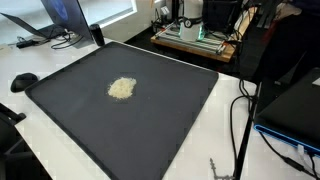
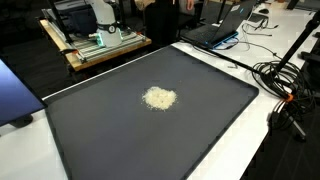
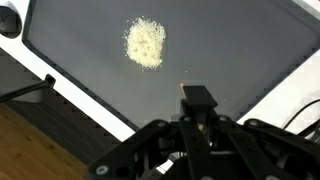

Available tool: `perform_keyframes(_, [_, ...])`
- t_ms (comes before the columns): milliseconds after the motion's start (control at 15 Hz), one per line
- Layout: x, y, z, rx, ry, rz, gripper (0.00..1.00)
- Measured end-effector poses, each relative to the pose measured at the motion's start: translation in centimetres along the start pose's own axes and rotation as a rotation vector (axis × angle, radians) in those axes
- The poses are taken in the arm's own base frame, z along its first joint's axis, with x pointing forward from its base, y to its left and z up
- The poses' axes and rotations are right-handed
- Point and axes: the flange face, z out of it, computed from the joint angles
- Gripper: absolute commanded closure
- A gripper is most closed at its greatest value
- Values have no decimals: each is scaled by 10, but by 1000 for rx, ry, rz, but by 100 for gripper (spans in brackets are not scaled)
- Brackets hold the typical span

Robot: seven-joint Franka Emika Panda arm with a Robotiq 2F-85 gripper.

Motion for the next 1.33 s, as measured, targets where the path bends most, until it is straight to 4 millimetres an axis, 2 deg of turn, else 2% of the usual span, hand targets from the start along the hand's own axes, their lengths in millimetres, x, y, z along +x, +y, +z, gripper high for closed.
perform_keyframes(200, [25, -13, 30, 24, -48, -11, 97])
perform_keyframes(333, [49, -20, 62, 33, -95, -2, 97])
perform_keyframes(533, [84, -17, 113, 31, -165, 23, 97])
perform_keyframes(733, [111, -2, 160, 40, -222, 51, 97])
perform_keyframes(933, [129, 20, 200, 57, -275, 86, 97])
perform_keyframes(1333, [147, 63, 256, 59, -354, 149, 97])
